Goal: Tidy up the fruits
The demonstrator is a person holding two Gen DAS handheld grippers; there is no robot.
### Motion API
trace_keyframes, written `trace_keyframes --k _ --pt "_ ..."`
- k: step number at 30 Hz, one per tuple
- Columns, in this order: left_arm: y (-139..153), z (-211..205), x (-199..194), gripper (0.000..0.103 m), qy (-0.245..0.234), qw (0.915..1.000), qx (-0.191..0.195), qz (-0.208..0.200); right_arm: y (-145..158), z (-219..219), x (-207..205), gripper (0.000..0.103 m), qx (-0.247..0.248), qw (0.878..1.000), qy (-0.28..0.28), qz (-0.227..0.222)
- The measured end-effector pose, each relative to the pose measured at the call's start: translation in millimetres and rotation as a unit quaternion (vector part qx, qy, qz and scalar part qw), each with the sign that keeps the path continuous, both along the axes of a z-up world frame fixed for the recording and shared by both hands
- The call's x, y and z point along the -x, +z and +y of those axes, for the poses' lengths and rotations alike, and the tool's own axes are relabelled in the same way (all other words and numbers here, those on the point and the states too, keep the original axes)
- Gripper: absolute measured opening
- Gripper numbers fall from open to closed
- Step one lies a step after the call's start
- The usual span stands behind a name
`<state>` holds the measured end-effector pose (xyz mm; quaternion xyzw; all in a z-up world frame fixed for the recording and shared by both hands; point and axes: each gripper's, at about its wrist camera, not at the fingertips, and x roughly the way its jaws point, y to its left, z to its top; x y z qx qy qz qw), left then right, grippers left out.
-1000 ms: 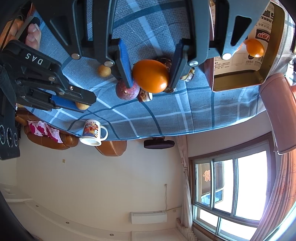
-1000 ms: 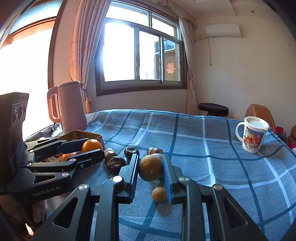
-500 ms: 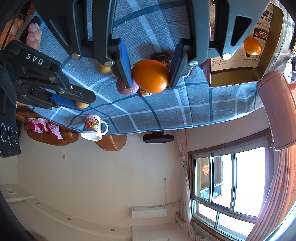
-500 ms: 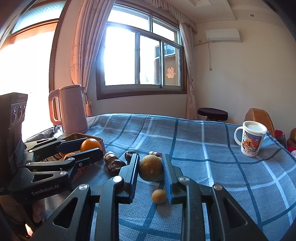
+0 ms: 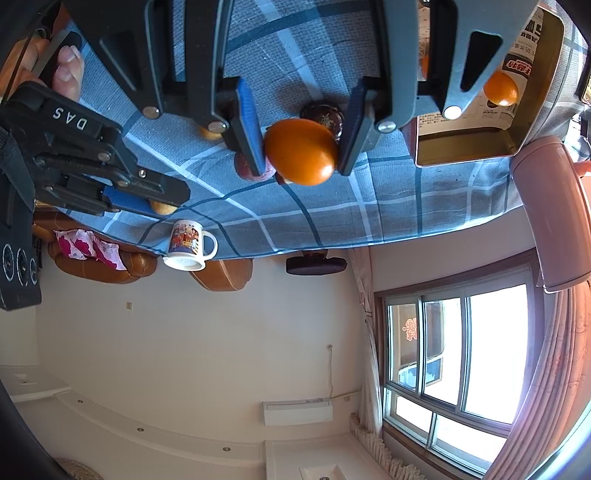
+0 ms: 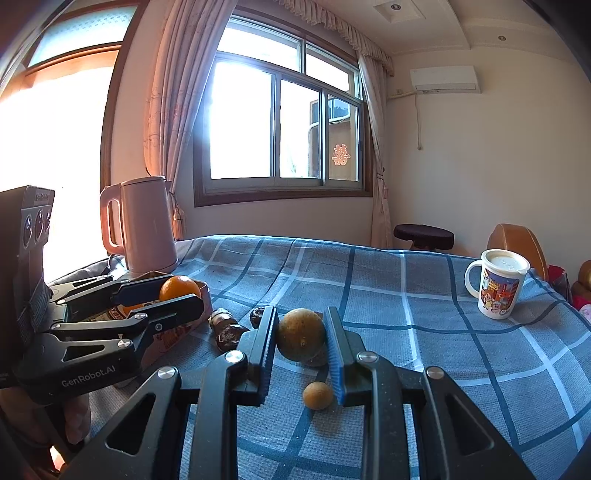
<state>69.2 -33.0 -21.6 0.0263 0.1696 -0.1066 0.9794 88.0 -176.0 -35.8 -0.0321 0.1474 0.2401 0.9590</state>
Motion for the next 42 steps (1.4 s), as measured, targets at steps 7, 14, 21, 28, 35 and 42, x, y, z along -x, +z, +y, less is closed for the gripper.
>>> trace_keyframes --k 7,14,21,28,35,42 --pt "0.5 0.5 2.8 0.042 0.000 1.0000 0.001 -0.007 0.9 -0.3 1.7 0.027 -0.002 1.000 0.000 -0.004" --pt "1.7 1.6 5.8 0.042 0.000 0.9999 0.003 -0.015 1.5 -1.9 2.6 0.027 -0.004 1.000 -0.001 -0.010" --pt "2.6 2.2 8.3 0.042 0.001 0.9997 0.005 -0.022 2.5 -2.8 5.4 0.027 -0.006 1.000 -0.003 -0.017" --pt "3.4 4.1 10.0 0.042 0.006 0.9995 0.006 -0.030 3.5 -4.3 8.1 0.027 -0.008 1.000 -0.003 -0.025" --pt "4.7 4.3 14.0 0.042 0.011 0.9991 0.005 -0.040 3.9 -4.1 10.7 0.027 -0.009 0.999 -0.004 -0.030" --pt "5.4 4.4 18.3 0.042 0.014 0.9987 0.004 -0.050 5.1 -4.4 12.7 0.027 -0.010 0.999 -0.004 -0.039"
